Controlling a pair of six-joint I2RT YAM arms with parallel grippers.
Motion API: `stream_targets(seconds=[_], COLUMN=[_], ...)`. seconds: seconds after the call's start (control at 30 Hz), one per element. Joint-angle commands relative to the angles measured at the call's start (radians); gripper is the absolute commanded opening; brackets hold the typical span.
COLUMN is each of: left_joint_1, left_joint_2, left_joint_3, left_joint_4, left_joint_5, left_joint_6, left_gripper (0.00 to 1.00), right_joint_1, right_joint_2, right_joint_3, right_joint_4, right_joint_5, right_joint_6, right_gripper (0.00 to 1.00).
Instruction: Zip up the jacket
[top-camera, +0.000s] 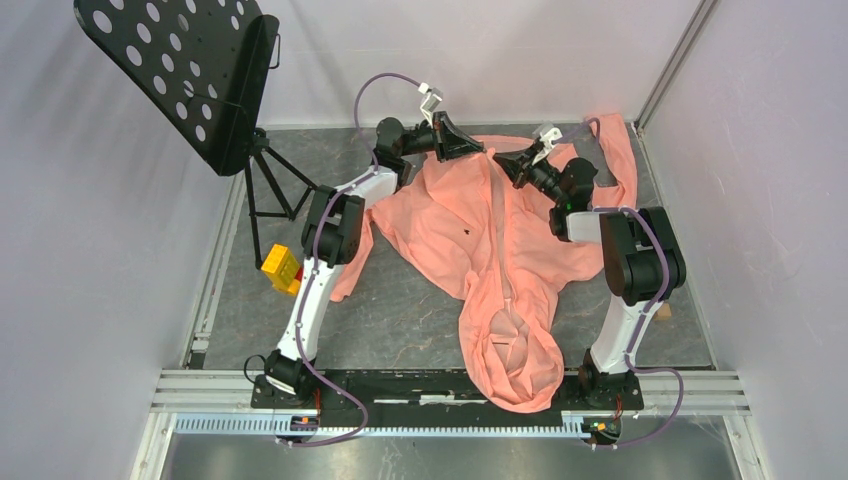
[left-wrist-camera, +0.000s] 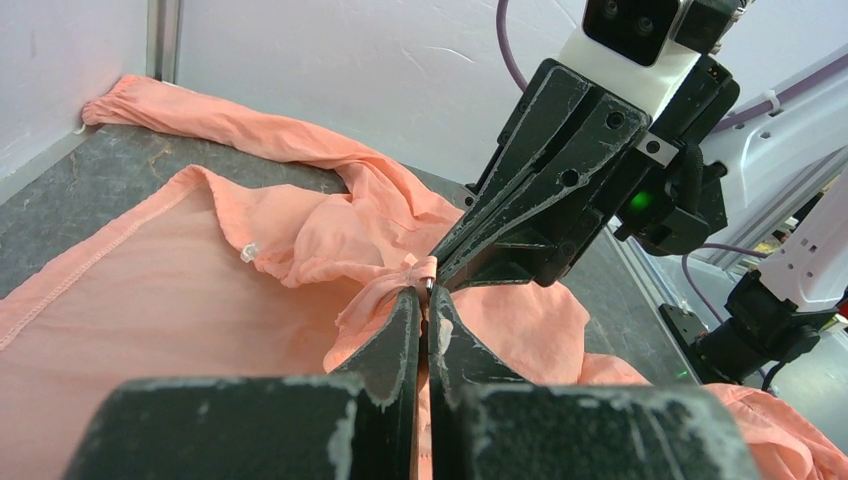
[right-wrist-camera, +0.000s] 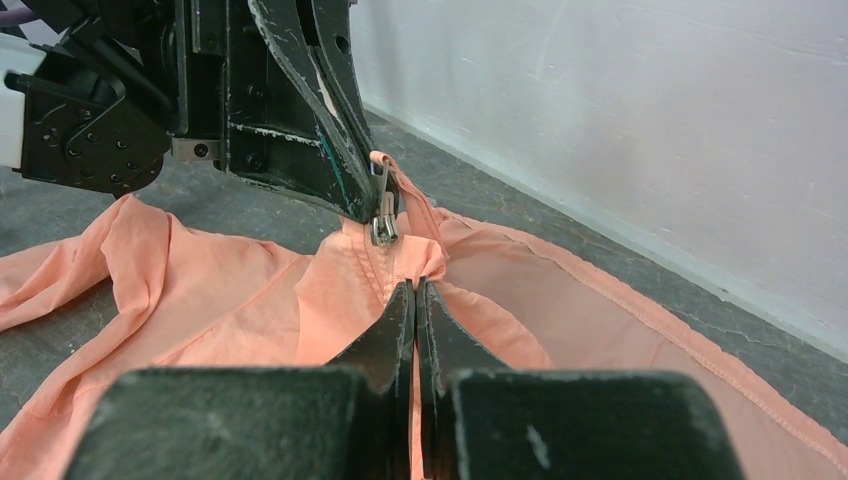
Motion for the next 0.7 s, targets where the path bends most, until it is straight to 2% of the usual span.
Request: stream_targets(seconds=[0.0, 0.43, 0.67], left_joint_1=[0.011, 0.012, 0.006], left_joint_2=[-0.002, 0.005, 0.009], left_joint_3=[0.018, 0.03, 0.033], left_joint_4=[0.016, -0.008, 0.032], left_joint_5=[-0.013, -0.004, 0.002], left_joint_6=[-0.004, 0.005, -0.029], left_gripper=[0.02, 0.02, 0.02], right_joint_1=[-0.003, -0.003, -0.003], right_joint_2=[-0.027, -0.014, -0.007], right_joint_3=[-0.006, -0.001, 0.009], right_joint_4=[0.073, 0.093, 0.078], right_joint_5=[-0.003, -0.015, -0.013], right_joint_6=[0.002, 0.024, 0.022], right_gripper=[0.0, 0.0, 0.0])
